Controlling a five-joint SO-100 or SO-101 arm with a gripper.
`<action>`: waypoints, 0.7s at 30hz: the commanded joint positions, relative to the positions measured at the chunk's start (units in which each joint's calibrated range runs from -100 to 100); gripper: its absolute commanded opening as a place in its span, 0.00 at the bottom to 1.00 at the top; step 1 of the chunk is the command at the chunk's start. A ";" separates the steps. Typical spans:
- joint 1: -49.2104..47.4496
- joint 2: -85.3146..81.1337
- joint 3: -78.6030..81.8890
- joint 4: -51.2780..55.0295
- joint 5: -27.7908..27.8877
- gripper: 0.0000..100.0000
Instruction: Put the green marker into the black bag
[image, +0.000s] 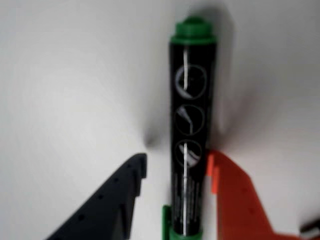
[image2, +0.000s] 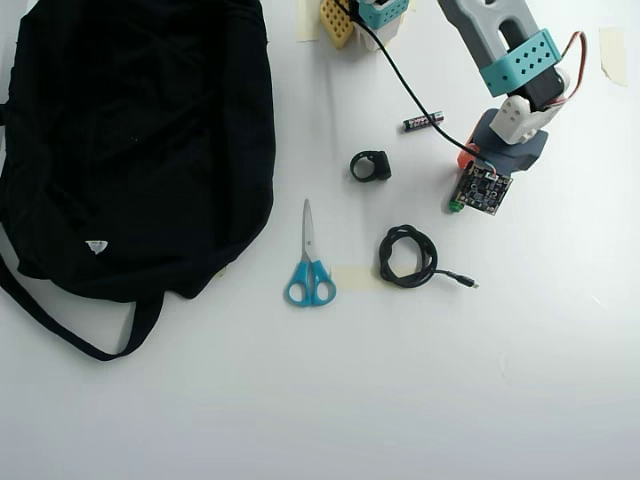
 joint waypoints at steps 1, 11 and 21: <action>-0.20 0.45 -0.12 -0.38 0.09 0.15; -0.05 0.95 -0.03 -0.21 0.09 0.15; -0.05 1.53 0.24 0.31 0.09 0.12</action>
